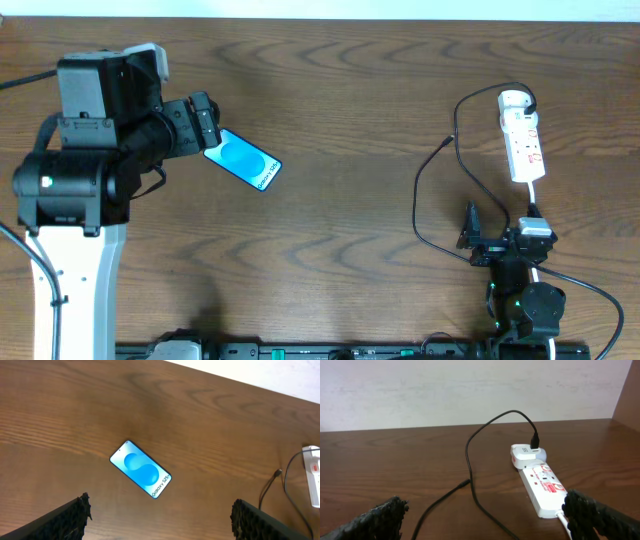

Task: Plug charger to phone and switch on socket
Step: 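Raise the left gripper and move it over the blue phone, then lower the left gripper and grasp the phone's top edge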

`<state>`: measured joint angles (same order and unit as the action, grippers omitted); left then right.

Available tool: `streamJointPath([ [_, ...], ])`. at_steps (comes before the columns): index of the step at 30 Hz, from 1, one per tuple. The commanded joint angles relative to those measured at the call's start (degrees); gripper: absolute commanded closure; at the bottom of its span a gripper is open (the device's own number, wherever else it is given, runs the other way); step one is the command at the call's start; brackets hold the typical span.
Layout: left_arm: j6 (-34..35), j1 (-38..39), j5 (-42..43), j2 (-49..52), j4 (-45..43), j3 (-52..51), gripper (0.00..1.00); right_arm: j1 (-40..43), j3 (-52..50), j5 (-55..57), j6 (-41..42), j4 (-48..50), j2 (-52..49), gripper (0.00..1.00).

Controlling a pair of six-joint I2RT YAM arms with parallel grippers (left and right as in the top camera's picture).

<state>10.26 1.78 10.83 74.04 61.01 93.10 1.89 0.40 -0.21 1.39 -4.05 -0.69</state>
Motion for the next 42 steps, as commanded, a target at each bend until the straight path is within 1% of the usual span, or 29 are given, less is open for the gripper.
streamJointPath([
  [1, 3.0, 0.2, 0.3, 1.7, -2.9, 1.0, 0.09, -0.5, -0.1, 0.1, -0.8, -0.2, 0.3, 0.01],
  [2, 6.3, 0.2, -0.3, 1.9, -3.3, 1.1, 0.09, -0.5, -0.1, 0.1, -0.8, -0.2, 0.3, 0.01],
  [4, 16.3, 0.4, -6.5, 2.0, -3.2, 1.6, 0.09, -0.5, -0.1, 0.1, -0.8, -0.2, 0.3, 0.01],
  [6, 21.3, 1.0, -12.0, 2.1, -2.5, 2.6, 0.09, -0.5, -0.1, 0.1, -0.8, -0.2, 0.3, 0.01],
  [9, 26.0, 2.0, -17.0, 2.6, -1.6, 5.3, 0.09, -0.5, -0.1, 0.1, -0.8, -0.2, 0.3, 0.01],
  [12, 28.2, 3.3, -19.2, 5.1, -0.8, 10.0, 0.09, -0.5, -0.1, 0.1, -0.8, -0.2, 0.3, 0.01],
  [14, 28.2, 4.2, -19.6, 8.1, 0.8, 13.9, 0.09, -0.5, -0.1, 0.1, -0.8, -0.2, 0.3, 0.01],
  [18, 31.0, 5.9, -24.9, 16.7, 7.8, 23.8, 0.09, -0.5, -0.1, 0.1, -0.8, -0.2, 0.3, 0.01],
  [21, 34.1, 5.9, -25.2, 22.5, 12.3, 28.0, 0.09, -0.5, -0.1, 0.1, -0.8, -0.2, 0.3, 0.01],
  [24, 37.6, 5.9, -24.4, 28.3, 16.1, 28.3, 0.09, -0.5, -0.1, 0.1, -0.8, -0.2, 0.3, 0.01],
  [32, 37.5, 5.9, -17.7, 37.6, 19.5, 28.1, 0.09, -0.5, -0.1, 0.1, -0.8, -0.2, 0.3, 0.01],
  [33, 37.5, 5.9, -17.2, 39.0, 20.0, 28.1, 0.01, -0.5, -0.1, 0.1, -0.8, -0.2, 0.3, 0.01],
  [34, 37.4, 5.9, -17.0, 40.4, 20.8, 28.0, 0.02, -0.5, -0.1, 0.1, -0.8, -0.2, 0.3, 0.01],
  [37, 37.4, 5.9, -17.0, 43.3, 22.3, 27.1, 0.02, -0.5, -0.1, 0.1, -0.8, -0.2, 0.3, 0.01],
  [42, 37.5, 5.9, -14.6, 48.1, 22.7, 25.8, 0.02, -0.5, -0.1, 0.1, -0.8, -0.2, 0.3, 0.01],
])
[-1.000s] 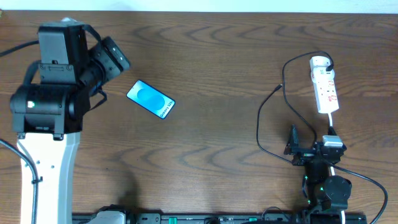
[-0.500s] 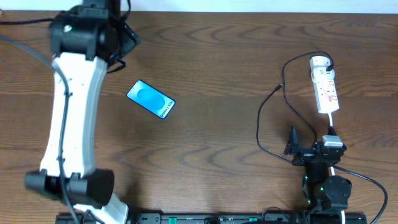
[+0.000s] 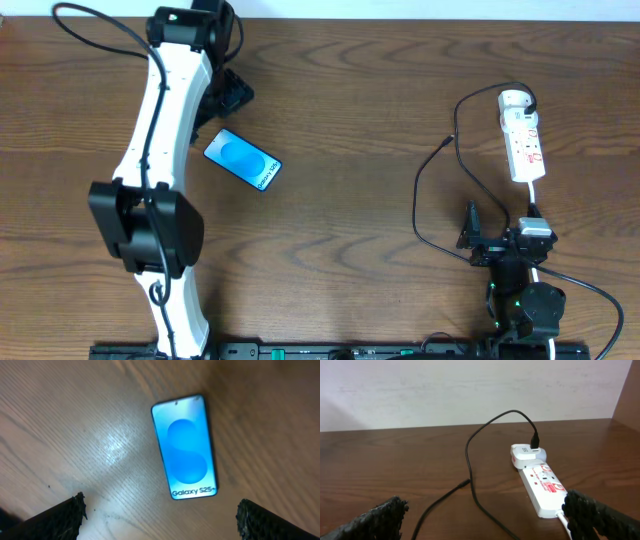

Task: Plug charger to phone and switch on socket
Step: 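Lower the left gripper and grasp the phone's top edge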

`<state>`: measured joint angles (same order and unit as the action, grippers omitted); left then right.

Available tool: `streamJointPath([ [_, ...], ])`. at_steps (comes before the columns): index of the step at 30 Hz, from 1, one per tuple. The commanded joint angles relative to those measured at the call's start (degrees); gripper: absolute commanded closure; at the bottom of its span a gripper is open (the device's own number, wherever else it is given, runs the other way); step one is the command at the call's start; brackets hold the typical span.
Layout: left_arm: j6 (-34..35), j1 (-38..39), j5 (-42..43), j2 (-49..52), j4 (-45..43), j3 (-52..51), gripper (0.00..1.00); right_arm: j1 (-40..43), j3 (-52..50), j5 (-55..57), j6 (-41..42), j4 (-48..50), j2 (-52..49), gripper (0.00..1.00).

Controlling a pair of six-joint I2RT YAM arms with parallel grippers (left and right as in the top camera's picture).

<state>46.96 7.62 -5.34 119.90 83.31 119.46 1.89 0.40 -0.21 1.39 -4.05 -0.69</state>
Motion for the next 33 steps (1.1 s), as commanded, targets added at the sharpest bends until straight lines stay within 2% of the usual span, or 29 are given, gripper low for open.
streamJointPath([
  [1, 0.8, 0.1, 1.7, 2.6, 0.4, -0.5, 0.02, -0.5, -0.1, 0.1, -0.8, -0.2, 0.3, 0.01],
  [20, 0.8, 0.1, 1.7, 3.8, -1.8, -0.5, 0.02, -0.5, -0.1, 0.1, -0.8, -0.2, 0.3, 0.01],
  [22, 2.7, 0.1, 1.8, 3.8, -1.6, -0.7, 0.02, -0.5, -0.1, 0.1, -0.8, -0.2, 0.3, 0.01],
  [25, 5.9, 0.1, 1.8, 3.8, -3.0, -2.1, 0.02, -0.5, -0.1, 0.1, -0.8, -0.2, 0.3, 0.01],
  [33, 3.3, -0.2, 3.6, 3.8, -8.9, -10.6, 0.02, -0.5, -0.1, 0.1, -0.8, -0.2, 0.3, 0.01],
])
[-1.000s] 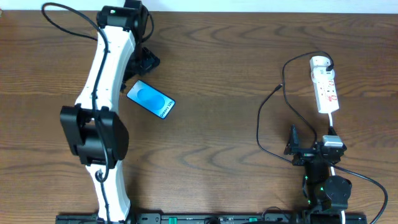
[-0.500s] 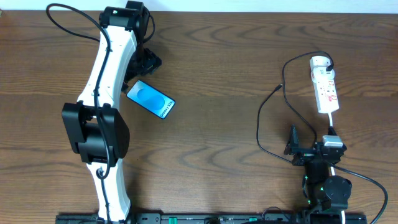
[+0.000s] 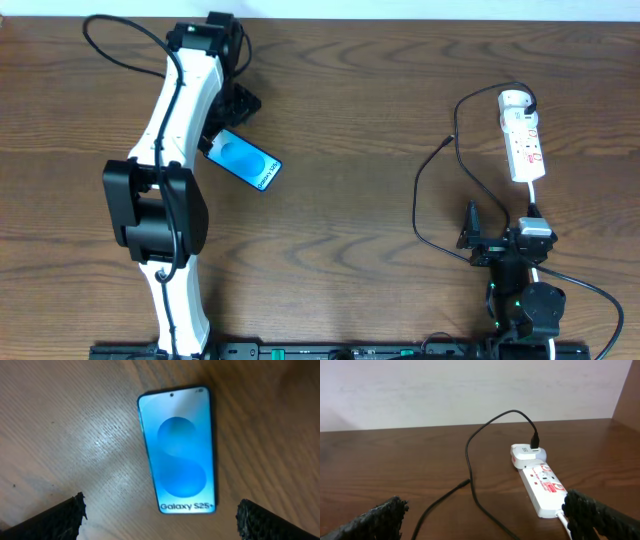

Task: Plug charger to phone and switch on socket
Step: 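Lower the left gripper and grasp the phone's top edge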

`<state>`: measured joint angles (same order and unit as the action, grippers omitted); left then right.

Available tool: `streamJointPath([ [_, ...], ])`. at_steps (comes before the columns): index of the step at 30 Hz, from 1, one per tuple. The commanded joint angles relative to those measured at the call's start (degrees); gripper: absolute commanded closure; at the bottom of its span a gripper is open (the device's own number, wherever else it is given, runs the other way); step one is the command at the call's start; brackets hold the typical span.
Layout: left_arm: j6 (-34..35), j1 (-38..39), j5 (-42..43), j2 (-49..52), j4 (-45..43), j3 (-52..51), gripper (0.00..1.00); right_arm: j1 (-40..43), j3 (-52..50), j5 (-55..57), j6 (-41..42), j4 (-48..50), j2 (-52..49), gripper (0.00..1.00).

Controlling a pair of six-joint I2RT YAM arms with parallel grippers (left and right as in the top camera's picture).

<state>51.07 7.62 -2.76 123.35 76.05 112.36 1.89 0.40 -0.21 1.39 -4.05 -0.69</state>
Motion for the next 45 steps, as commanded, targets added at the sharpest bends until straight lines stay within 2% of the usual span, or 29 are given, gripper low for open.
streamJointPath([
  [1, -1.6, -0.3, 2.0, 0.3, -3.4, -4.9, 0.02, -0.5, -0.1, 0.1, -0.8, -0.2, 0.3, 0.01],
  [4, -4.5, -1.2, 9.3, 0.3, -9.6, -8.9, 0.02, -0.5, -0.1, 0.1, -0.8, -0.2, 0.3, 0.01],
  [18, -2.1, -1.8, 6.4, 0.3, -21.2, -19.3, 0.02, -0.5, -0.1, 0.1, -0.8, -0.2, 0.3, 0.01],
  [25, 0.7, -1.8, 6.2, 0.3, -23.0, -20.2, 0.02, -0.5, -0.1, 0.1, -0.8, -0.2, 0.3, 0.01],
  [45, 2.7, -1.8, 6.2, 0.3, -28.8, -26.4, 0.01, -0.5, -0.1, 0.1, -0.8, -0.2, 0.3, 0.01],
])
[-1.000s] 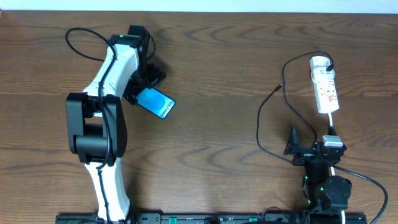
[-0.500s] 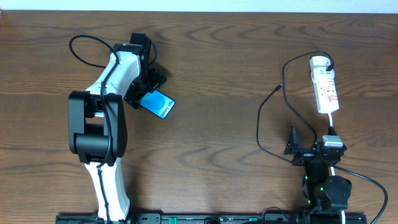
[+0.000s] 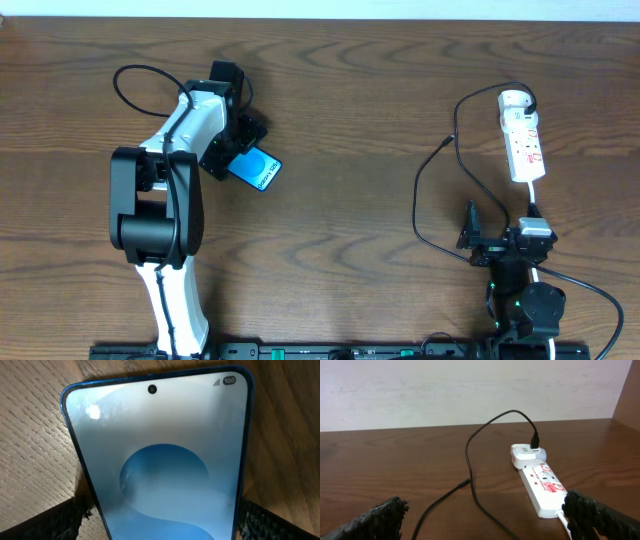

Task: Plug charger to phone and switch on socket
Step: 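Lower the left gripper and grasp the phone's top edge, then lift the phone with the left gripper and tilt it upright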

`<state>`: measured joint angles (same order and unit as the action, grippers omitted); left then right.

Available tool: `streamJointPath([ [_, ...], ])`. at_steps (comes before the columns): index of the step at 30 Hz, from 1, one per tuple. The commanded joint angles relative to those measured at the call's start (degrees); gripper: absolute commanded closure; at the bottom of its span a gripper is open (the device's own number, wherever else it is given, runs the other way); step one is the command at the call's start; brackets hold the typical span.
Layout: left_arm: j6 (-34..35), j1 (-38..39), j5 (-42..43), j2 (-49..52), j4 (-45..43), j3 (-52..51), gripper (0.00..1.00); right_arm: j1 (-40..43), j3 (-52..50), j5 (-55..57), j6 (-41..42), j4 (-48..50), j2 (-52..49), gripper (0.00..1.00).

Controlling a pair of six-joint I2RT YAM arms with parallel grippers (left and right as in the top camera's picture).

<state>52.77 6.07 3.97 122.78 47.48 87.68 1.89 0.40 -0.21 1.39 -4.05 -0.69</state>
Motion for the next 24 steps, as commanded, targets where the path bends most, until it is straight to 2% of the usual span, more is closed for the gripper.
streamJointPath([
  [1, 0.9, -0.3, -0.5, 0.9, -0.2, -1.7, 0.0, -0.5, -0.1, 0.1, -0.8, -0.2, 0.3, 0.01],
  [5, 0.9, -0.3, -0.5, 0.9, -0.2, -1.8, 0.07, -0.5, -0.1, 0.1, -0.8, -0.2, 0.3, 0.01],
  [7, 0.9, -0.3, -0.5, 0.9, 0.0, -1.8, 0.16, -0.5, -0.1, 0.1, -0.8, -0.2, 0.3, 0.01],
  [10, 0.9, -0.3, -0.1, 0.9, 0.2, -1.8, 0.23, -0.5, -0.1, 0.1, -0.8, -0.2, 0.3, 0.01],
  [17, 0.8, -0.3, 0.1, 0.9, 1.2, -1.7, 0.25, -0.5, -0.1, 0.1, -0.8, -0.2, 0.3, 0.01],
  [21, -3.8, -0.3, 0.1, -0.6, 3.8, 0.2, 0.26, -0.5, -0.1, 0.1, -0.8, -0.2, 0.3, 0.01],
  [24, -4.7, -0.3, 0.2, -2.7, 5.2, 0.9, 0.26, -0.5, -0.1, 0.1, -0.8, -0.2, 0.3, 0.01],
])
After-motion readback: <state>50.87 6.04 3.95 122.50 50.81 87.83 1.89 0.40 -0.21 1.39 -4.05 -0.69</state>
